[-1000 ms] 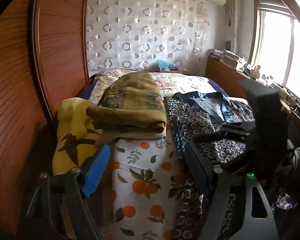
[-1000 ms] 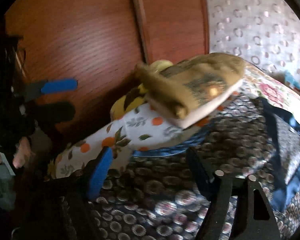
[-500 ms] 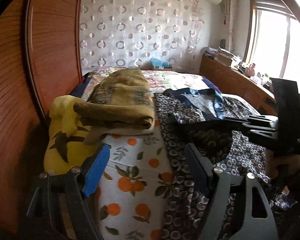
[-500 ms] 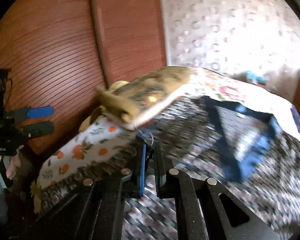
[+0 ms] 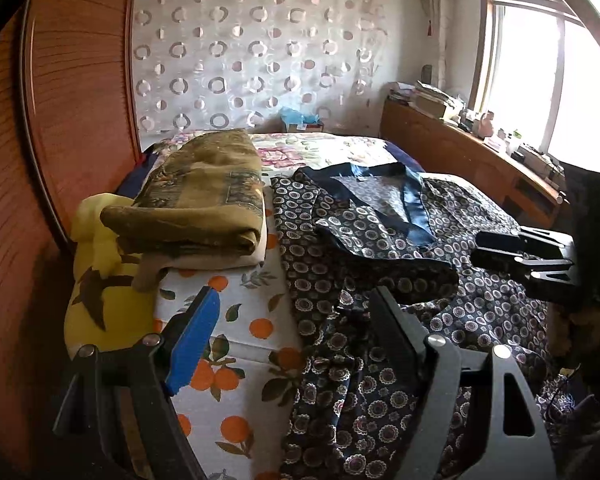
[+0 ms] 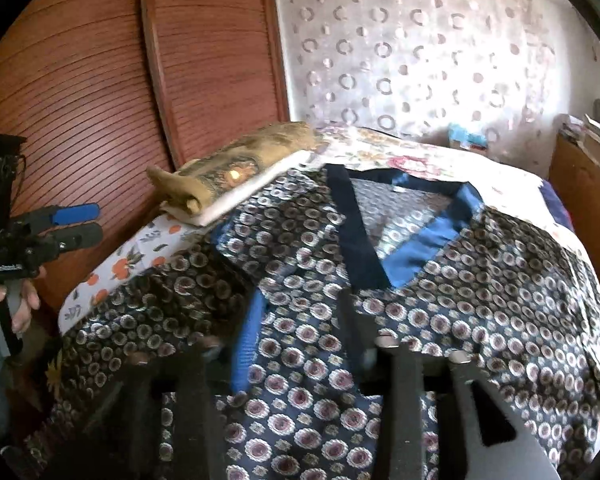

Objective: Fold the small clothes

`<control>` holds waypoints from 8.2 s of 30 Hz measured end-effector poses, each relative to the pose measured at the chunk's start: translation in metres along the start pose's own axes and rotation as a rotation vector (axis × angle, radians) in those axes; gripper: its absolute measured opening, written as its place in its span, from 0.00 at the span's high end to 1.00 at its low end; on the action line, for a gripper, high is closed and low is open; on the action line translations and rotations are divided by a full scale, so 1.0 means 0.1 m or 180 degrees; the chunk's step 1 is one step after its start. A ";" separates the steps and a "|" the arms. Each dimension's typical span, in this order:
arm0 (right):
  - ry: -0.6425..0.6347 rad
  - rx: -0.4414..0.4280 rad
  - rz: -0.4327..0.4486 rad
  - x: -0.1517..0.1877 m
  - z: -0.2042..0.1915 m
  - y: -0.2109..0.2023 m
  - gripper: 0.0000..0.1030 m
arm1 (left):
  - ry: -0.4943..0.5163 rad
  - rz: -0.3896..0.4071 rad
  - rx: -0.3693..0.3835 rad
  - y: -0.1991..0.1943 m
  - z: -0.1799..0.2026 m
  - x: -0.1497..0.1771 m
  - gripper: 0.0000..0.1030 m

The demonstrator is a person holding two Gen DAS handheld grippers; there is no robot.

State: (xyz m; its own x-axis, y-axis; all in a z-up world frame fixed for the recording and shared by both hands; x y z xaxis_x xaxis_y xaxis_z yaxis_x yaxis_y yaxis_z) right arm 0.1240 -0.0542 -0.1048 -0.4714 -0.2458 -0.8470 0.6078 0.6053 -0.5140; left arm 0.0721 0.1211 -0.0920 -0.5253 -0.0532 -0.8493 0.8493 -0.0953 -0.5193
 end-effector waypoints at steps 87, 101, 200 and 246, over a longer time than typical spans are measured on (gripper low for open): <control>0.0323 0.0844 -0.0663 0.62 1.41 -0.18 0.36 | -0.0041 -0.0328 -0.0448 1.22 -0.65 -0.72 0.98; 0.0322 0.0847 -0.0664 0.63 1.41 -0.18 0.36 | 0.0069 -0.0077 -0.0427 0.85 -0.52 -0.73 0.72; 0.0570 0.0826 -0.0402 1.15 1.91 -0.99 0.97 | 0.0454 -0.0010 0.0221 0.62 1.21 -0.21 0.01; 0.0900 0.1178 -0.0584 1.05 2.66 -0.73 0.93 | 0.0485 0.0071 0.0357 0.44 1.54 -0.11 0.01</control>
State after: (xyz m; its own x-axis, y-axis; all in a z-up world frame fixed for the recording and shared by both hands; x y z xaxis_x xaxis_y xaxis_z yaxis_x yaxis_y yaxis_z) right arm 0.2001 -0.3261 -0.1927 -0.7155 -0.0773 -0.6943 0.6604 0.2495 -0.7083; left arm 0.1069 -0.0353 -0.0912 -0.4850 0.0937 -0.8695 0.8449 -0.2063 -0.4935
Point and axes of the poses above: each gripper's, at about its wrist camera, not at the fingertips, and y roughly the way its jaws point, z to its right, x to its underside, the point moved 6 cm from there along y, roughly the way its jaws point, and after that the axes turned 6 degrees about z, right-handed, at the moved point
